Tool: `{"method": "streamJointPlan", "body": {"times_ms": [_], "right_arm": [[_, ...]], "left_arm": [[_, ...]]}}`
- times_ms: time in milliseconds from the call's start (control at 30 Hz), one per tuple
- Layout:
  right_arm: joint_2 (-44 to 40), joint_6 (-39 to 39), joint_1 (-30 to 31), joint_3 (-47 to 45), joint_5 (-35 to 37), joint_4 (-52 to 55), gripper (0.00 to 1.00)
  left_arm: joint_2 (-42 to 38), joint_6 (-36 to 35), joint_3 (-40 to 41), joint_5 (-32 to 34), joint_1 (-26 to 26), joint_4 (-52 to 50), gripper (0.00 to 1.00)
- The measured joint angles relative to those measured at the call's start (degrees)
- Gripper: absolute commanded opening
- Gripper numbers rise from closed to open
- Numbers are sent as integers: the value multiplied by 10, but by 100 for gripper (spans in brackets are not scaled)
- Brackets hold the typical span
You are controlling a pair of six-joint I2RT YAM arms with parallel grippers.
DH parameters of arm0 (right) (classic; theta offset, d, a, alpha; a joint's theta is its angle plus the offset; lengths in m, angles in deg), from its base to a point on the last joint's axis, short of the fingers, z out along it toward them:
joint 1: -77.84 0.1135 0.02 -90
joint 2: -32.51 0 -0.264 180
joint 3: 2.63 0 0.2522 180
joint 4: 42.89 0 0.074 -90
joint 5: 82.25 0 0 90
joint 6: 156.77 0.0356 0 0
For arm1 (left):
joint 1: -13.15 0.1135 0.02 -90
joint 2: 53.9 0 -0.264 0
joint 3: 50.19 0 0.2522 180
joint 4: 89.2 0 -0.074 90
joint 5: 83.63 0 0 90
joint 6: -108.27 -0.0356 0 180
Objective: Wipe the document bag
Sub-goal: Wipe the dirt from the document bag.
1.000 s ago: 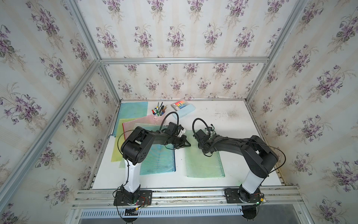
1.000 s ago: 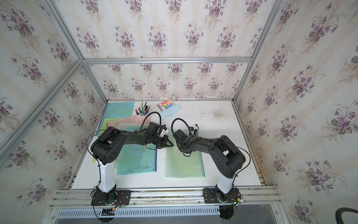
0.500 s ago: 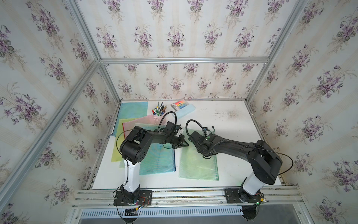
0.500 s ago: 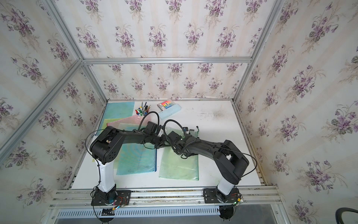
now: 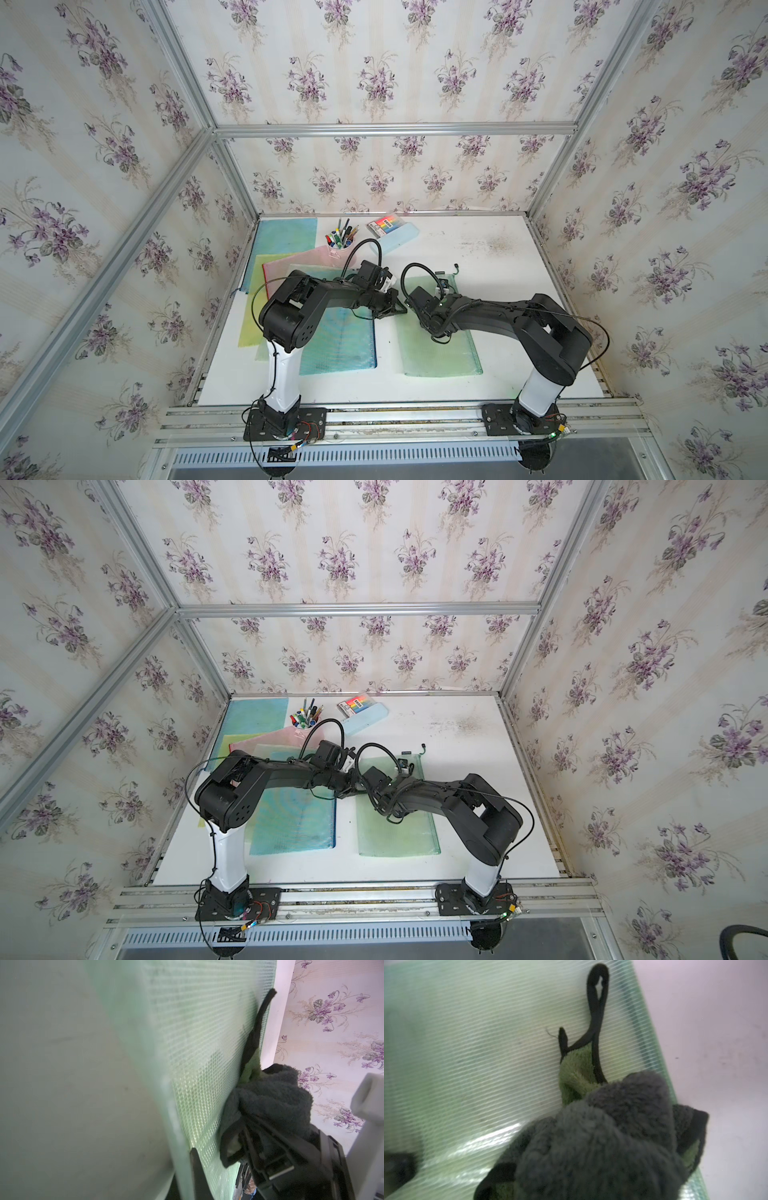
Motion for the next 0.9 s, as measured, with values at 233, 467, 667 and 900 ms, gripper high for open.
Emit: {"method": "streamJointPlan", "body": {"times_ms": [233, 467, 667, 900], "right_arm": [[-13, 65, -23, -32, 86, 64, 31], [-70, 35, -19, 6, 57, 175, 32], [-75, -29, 29, 63, -10, 116, 33], [16, -57, 36, 73, -54, 67, 32]], "left_arm": [[6, -1, -2, -10, 2, 4, 0], [6, 8, 5, -13, 1, 19, 0], [13, 17, 3, -13, -10, 35, 0], [16, 24, 3, -14, -14, 46, 0]]}}
